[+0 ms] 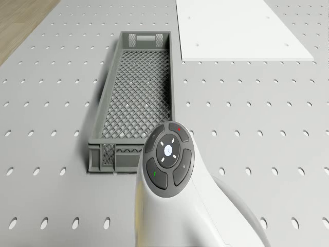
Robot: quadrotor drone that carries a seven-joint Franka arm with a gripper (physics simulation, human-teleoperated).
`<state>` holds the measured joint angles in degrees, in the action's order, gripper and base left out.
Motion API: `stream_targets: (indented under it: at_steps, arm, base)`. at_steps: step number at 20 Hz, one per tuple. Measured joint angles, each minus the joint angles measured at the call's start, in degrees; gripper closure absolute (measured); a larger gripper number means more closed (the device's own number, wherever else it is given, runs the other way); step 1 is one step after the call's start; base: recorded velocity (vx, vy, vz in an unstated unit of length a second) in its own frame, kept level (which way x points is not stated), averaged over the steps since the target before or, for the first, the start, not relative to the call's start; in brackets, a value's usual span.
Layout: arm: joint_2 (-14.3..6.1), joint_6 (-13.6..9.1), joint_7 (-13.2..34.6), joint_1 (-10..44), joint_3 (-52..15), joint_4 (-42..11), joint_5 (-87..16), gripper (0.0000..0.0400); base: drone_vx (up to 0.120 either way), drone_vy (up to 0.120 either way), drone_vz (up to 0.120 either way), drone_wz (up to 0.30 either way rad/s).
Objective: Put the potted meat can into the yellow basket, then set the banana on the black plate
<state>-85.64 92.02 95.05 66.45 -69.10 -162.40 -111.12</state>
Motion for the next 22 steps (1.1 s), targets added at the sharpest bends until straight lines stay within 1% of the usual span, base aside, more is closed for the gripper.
stream_targets:
  at_steps: [3, 7, 13, 18, 19, 22]
  arm:
    - [-0.02, 0.02, 0.01, 0.01, 0.00, 0.00, 0.01, 0.0000]
    - [-0.04, 0.04, 0.01, 0.02, -0.01, 0.00, 0.02, 0.0000]
    - [-0.08, 0.07, 0.02, 0.03, -0.01, 0.01, 0.03, 0.0000]
    - [-0.10, 0.10, 0.03, 0.04, -0.02, 0.01, 0.04, 0.0000]
    - [-0.11, 0.10, 0.03, 0.04, -0.02, 0.01, 0.05, 0.0000]
    - [-0.12, 0.11, 0.04, 0.05, -0.02, 0.01, 0.05, 0.0000]
  base:
    - [0.000, -0.120, -0.013, 0.000]
    - [0.000, -0.120, -0.120, 0.000]
    - [0.113, -0.120, 0.000, 0.000]
    - [0.000, -0.120, 0.000, 0.000]
    - [0.000, -0.120, -0.120, 0.000]
    - [0.013, 0.000, -0.120, 0.000]
